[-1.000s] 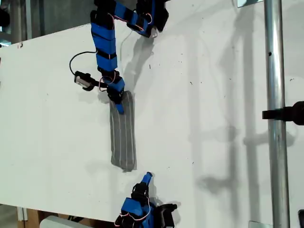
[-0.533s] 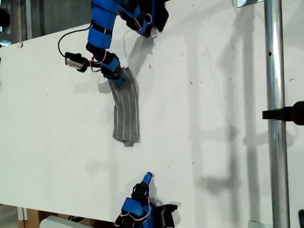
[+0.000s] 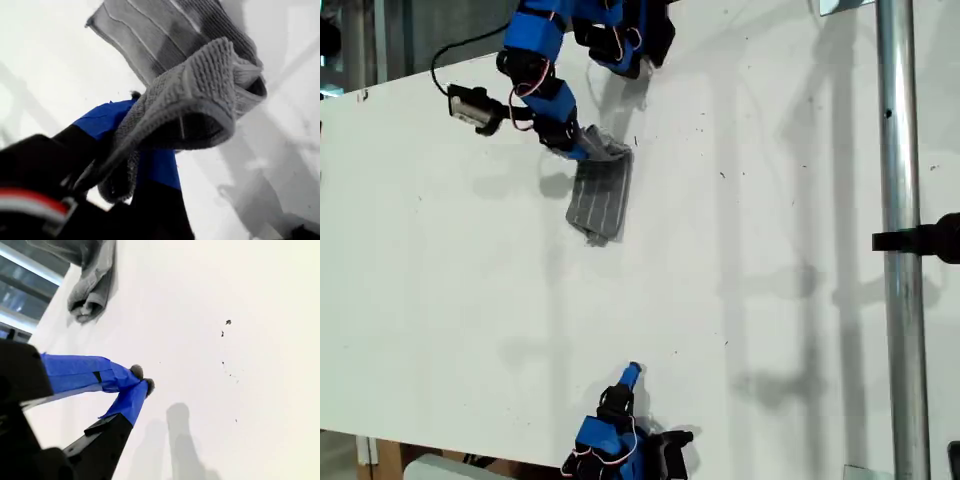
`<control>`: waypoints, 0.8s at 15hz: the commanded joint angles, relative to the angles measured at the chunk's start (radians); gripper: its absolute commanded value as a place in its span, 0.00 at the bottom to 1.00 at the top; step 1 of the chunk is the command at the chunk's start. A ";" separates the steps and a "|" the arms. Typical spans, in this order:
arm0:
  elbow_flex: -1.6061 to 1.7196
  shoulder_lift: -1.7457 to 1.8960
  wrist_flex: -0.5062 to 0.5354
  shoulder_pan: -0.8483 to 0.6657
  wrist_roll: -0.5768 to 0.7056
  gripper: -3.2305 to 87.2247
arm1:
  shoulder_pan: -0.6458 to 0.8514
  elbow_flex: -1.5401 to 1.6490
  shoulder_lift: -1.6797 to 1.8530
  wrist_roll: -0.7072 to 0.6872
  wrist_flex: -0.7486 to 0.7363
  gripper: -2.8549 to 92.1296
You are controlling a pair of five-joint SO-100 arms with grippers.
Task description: Grasp corners of a towel and fold twice.
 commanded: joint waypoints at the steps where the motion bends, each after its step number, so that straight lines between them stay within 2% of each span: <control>1: -0.043 0.005 -0.014 -0.006 0.005 0.00 | -0.018 -0.089 -0.227 -0.014 -0.256 0.03; 3: -0.043 0.005 -0.014 -0.008 0.006 0.00 | -0.029 -0.135 -0.396 -0.018 -0.394 0.03; 4: -0.044 0.005 -0.012 -0.006 0.006 0.00 | -0.031 -0.150 -0.439 -0.018 -0.436 0.06; 6: -0.041 0.005 -0.012 -0.005 0.005 0.00 | -0.008 -0.212 -0.437 -0.115 -0.466 0.48; 7: -0.040 0.005 -0.012 -0.005 0.005 0.00 | 0.011 -0.230 -0.397 -0.156 -0.476 0.39; 8: -0.040 0.005 -0.012 -0.005 0.005 0.00 | 0.049 -0.232 -0.345 -0.164 -0.480 0.22; 9: -0.038 0.005 -0.012 -0.005 0.005 0.00 | 0.094 -0.232 -0.290 -0.183 -0.474 0.16; 12: -0.034 0.005 -0.014 -0.006 0.005 0.00 | 0.179 -0.222 -0.183 -0.209 -0.373 0.16</control>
